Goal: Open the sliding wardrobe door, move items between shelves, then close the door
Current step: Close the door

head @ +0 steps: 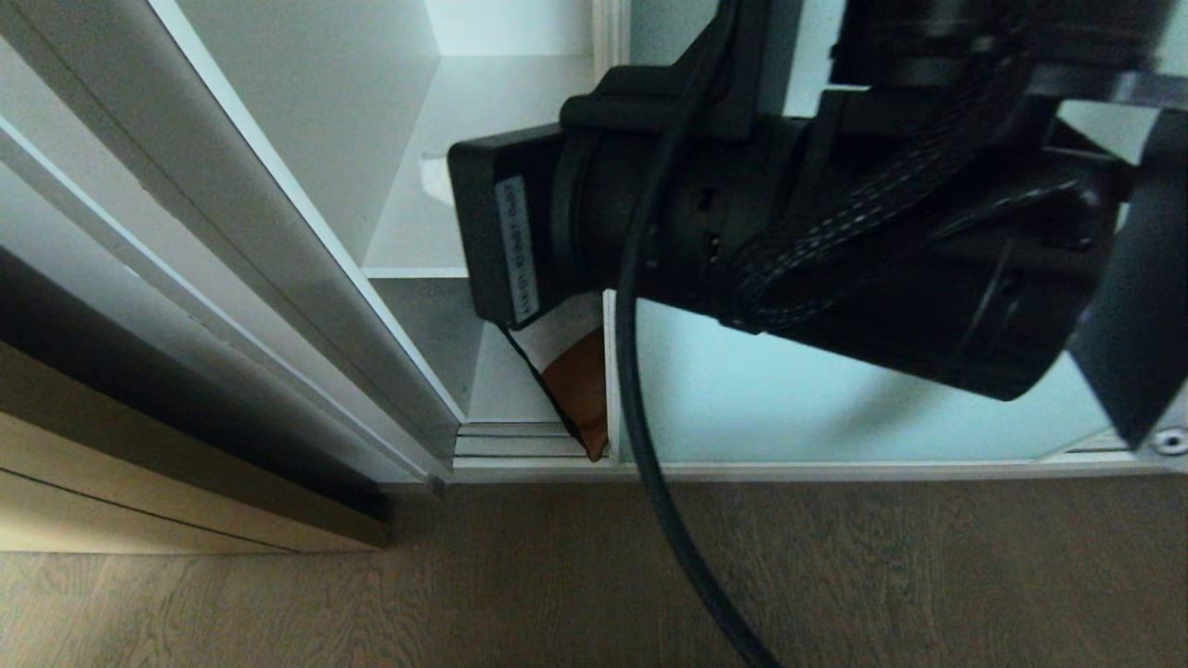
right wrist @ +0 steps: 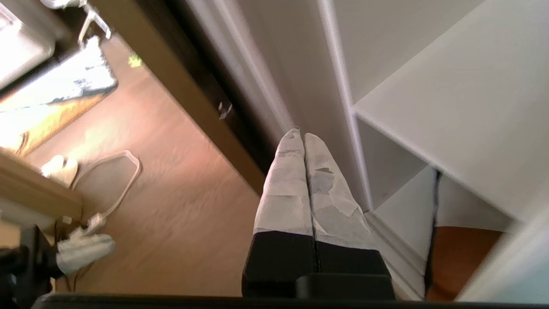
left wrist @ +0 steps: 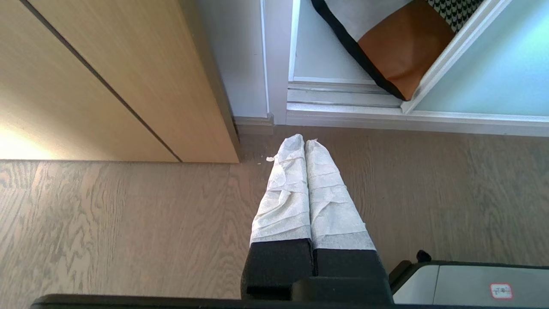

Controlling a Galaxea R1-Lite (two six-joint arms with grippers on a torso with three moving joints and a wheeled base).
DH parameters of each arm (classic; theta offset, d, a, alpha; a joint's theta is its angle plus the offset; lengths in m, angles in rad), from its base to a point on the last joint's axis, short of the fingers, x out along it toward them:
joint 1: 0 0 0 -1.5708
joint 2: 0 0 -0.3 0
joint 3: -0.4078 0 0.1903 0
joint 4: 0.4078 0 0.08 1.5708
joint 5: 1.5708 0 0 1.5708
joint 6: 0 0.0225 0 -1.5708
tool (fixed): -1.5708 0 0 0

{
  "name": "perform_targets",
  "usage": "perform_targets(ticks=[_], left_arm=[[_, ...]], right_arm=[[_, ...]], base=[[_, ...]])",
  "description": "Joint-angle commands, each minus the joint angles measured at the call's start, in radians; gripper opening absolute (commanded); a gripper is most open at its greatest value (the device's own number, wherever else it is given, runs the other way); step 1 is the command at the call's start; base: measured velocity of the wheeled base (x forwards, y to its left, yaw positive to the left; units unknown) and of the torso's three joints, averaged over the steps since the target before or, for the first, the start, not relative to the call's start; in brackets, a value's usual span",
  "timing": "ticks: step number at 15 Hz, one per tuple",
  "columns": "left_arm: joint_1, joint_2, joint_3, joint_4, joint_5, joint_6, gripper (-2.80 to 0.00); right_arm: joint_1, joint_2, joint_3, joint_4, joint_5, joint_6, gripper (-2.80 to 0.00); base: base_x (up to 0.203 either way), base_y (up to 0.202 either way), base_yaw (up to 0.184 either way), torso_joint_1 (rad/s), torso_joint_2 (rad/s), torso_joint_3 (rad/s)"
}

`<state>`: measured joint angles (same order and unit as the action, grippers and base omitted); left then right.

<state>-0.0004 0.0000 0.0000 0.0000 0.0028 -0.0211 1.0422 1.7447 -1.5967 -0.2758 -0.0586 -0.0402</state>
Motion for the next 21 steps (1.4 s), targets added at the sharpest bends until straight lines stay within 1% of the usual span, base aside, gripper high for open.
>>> perform_targets(ticks=[1,2,3,6,8,11,13,18,21], left_arm=[[0.0,0.002,0.002,0.0,0.0,0.0,-2.8],[0.0,0.002,0.002,0.0,0.0,0.0,-2.8],[-0.001,0.002,0.002,0.0,0.0,0.0,-2.8],[0.0,0.002,0.002,0.0,0.0,0.0,-2.8],[0.0,0.002,0.002,0.0,0.0,0.0,-2.8],[0.0,0.002,0.002,0.0,0.0,0.0,-2.8],[0.0,0.002,0.002,0.0,0.0,0.0,-2.8],[0.0,0.002,0.002,0.0,0.0,0.0,-2.8],[0.0,0.002,0.002,0.0,0.0,0.0,-2.8]], right_arm=[[-0.002,-0.119,0.039,-0.006,-0.059,-0.001,-2.8],[-0.012,-0.147,0.049,-0.007,-0.105,-0.004,-2.8],[-0.025,-0.172,0.061,-0.008,-0.117,-0.005,-2.8],[-0.066,-0.228,0.117,-0.008,-0.121,-0.008,-2.8],[-0.08,-0.23,0.12,-0.008,-0.12,-0.007,-2.8],[-0.111,-0.184,0.112,-0.014,-0.122,-0.002,-2.8],[-0.131,-0.139,0.105,-0.045,-0.124,0.007,-2.8],[-0.149,-0.048,0.038,-0.057,-0.125,0.009,-2.8],[-0.156,-0.026,0.028,-0.062,-0.125,0.01,-2.8]], base=[[0.0,0.0,0.0,0.0,0.0,0.0],[0.0,0.0,0.0,0.0,0.0,0.0],[0.0,0.0,0.0,0.0,0.0,0.0],[0.0,0.0,0.0,0.0,0.0,0.0],[0.0,0.0,0.0,0.0,0.0,0.0],[0.0,0.0,0.0,0.0,0.0,0.0],[0.0,0.0,0.0,0.0,0.0,0.0],[0.0,0.0,0.0,0.0,0.0,0.0],[0.0,0.0,0.0,0.0,0.0,0.0]])
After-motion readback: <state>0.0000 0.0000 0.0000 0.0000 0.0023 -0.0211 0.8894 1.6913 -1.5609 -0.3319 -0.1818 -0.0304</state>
